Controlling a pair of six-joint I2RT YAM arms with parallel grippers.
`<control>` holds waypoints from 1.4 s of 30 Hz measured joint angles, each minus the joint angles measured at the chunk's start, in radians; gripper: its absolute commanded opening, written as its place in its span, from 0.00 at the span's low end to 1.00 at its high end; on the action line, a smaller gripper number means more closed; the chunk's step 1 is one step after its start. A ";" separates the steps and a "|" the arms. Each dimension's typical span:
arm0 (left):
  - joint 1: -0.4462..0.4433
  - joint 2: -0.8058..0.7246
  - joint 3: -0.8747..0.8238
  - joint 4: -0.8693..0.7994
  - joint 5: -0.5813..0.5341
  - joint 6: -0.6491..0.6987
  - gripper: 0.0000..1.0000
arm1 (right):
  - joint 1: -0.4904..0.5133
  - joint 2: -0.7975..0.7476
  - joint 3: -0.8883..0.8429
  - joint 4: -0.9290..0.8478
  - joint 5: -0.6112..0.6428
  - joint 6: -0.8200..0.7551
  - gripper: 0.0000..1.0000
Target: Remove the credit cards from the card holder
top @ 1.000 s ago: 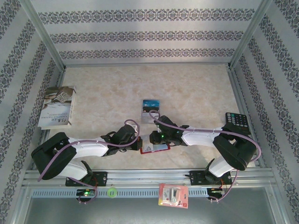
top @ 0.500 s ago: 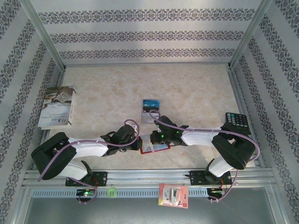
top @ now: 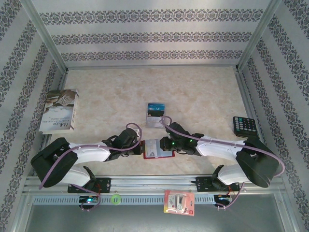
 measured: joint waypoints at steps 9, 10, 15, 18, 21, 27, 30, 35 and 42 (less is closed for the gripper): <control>0.000 0.000 0.000 -0.003 -0.001 0.000 0.00 | 0.077 0.133 0.002 0.129 -0.109 0.028 0.34; 0.002 0.000 0.000 -0.005 -0.002 0.000 0.00 | 0.077 0.134 0.002 0.132 -0.109 0.033 0.33; 0.006 -0.002 0.000 -0.009 -0.001 0.000 0.02 | 0.079 0.137 0.002 0.130 -0.090 0.045 0.31; 0.006 -0.008 0.000 -0.014 0.000 0.000 0.04 | 0.089 0.115 0.002 0.113 -0.062 0.052 0.32; 0.006 -0.017 0.000 -0.020 0.000 0.000 0.08 | 0.109 0.063 0.002 0.072 -0.021 0.051 0.32; 0.006 -0.042 0.000 -0.032 -0.001 0.001 0.09 | 0.126 0.028 0.026 0.046 0.005 0.050 0.33; 0.006 -0.047 0.000 -0.043 -0.001 0.001 0.09 | 0.126 0.070 0.041 0.061 0.002 0.049 0.32; 0.006 -0.053 0.000 -0.047 -0.001 0.003 0.09 | 0.126 0.134 0.044 0.072 0.000 0.052 0.32; 0.006 -0.053 0.000 -0.048 -0.002 0.004 0.08 | 0.126 0.145 0.049 0.064 0.013 0.060 0.30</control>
